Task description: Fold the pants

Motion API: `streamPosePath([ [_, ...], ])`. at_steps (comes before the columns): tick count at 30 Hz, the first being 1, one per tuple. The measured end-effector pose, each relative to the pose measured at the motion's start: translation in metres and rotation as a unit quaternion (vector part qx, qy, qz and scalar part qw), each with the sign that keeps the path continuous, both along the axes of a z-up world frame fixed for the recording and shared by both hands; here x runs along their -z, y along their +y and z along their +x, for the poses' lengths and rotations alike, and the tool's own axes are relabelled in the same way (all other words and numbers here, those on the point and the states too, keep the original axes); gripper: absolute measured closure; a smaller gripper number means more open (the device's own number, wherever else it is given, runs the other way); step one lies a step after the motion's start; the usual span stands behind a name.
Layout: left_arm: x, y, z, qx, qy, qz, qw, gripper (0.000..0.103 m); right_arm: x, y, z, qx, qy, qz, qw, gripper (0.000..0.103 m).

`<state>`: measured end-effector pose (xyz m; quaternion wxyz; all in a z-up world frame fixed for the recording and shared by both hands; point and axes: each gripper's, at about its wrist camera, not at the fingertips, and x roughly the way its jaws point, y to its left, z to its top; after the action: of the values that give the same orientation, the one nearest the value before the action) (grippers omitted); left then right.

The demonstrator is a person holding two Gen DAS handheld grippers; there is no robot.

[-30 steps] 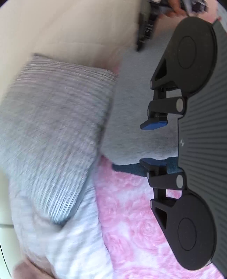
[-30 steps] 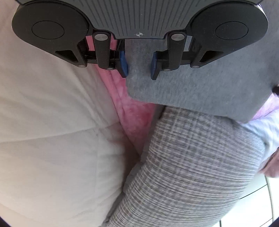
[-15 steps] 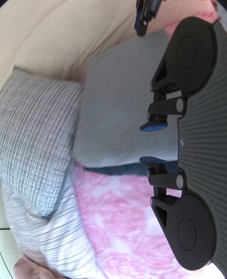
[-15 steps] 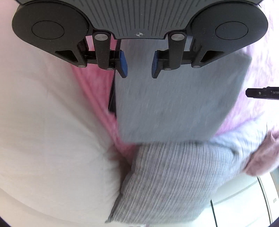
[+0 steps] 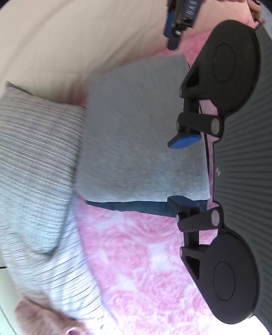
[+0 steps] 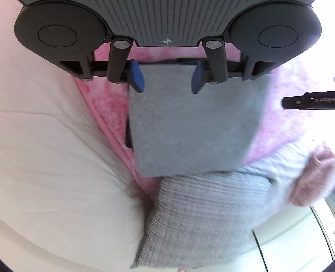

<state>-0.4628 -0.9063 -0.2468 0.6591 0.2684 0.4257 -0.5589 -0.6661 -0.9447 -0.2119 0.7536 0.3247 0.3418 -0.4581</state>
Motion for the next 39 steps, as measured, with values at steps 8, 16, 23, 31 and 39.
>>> streamPosePath([
  [8,-0.084,0.045,-0.021,0.020,-0.010,-0.021,0.9995,0.033,-0.071,0.047,0.004,-0.022,-0.017,-0.014,1.000,0.045],
  [16,-0.148,0.094,-0.036,0.042,-0.024,-0.063,0.9968,0.017,-0.131,0.094,-0.002,-0.003,-0.035,-0.031,0.999,0.044],
  [23,-0.188,0.136,-0.043,0.053,-0.052,-0.106,0.9916,0.001,-0.160,0.133,-0.002,0.019,-0.047,-0.032,0.998,0.044],
  [31,-0.205,0.181,-0.044,0.065,-0.059,-0.117,0.9892,0.001,-0.177,0.183,-0.003,0.037,-0.057,-0.030,0.997,0.044],
  [39,-0.206,0.214,-0.043,0.065,-0.073,-0.108,0.9894,0.001,-0.184,0.218,-0.003,0.038,-0.047,-0.030,0.998,0.044],
])
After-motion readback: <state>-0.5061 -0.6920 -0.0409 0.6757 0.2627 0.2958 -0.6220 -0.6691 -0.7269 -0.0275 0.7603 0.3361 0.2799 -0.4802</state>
